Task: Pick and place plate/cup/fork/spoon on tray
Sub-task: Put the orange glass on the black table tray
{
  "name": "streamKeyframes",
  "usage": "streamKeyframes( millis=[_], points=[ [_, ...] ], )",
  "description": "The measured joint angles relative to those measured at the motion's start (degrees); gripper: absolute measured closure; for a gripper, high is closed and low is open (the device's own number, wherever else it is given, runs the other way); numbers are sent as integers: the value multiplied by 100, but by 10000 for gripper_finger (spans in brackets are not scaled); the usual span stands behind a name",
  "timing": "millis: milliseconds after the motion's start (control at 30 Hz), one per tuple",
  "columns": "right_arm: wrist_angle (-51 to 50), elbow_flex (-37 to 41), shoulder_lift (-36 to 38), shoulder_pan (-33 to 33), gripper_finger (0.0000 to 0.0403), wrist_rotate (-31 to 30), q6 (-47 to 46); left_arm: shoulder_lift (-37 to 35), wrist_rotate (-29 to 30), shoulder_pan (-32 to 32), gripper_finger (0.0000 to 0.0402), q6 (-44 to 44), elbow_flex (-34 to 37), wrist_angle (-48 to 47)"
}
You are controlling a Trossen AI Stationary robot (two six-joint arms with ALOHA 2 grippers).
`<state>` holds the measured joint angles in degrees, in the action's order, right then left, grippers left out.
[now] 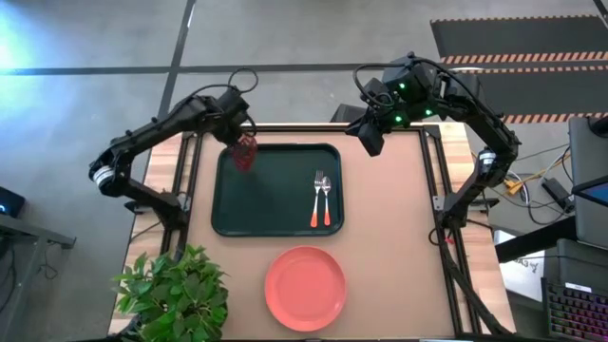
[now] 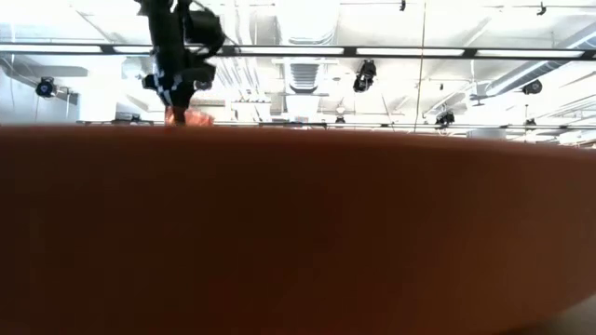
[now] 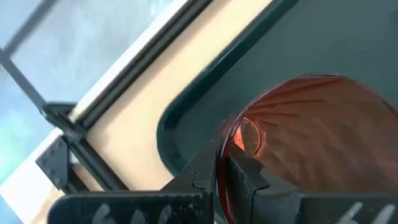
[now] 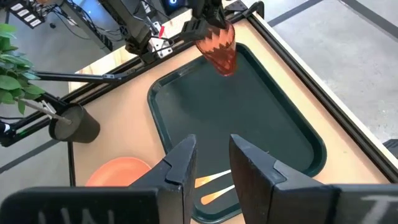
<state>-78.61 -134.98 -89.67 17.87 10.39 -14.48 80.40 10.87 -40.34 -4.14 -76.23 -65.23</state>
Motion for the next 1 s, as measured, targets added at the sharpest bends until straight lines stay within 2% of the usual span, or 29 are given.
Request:
streamKeyframes(
  millis=[333, 667, 1000],
  points=[
    [-4, 2, 0, 0, 319, 2, -52, 188, -9, -297, 401, -146, 296, 63],
    [-7, 2, 0, 0, 319, 2, 18, 152, 9, -318, 400, -297, 454, 90],
    [-53, 2, 0, 0, 319, 3, 93, 29, 21, -310, 341, -297, 350, 79]
  ],
)
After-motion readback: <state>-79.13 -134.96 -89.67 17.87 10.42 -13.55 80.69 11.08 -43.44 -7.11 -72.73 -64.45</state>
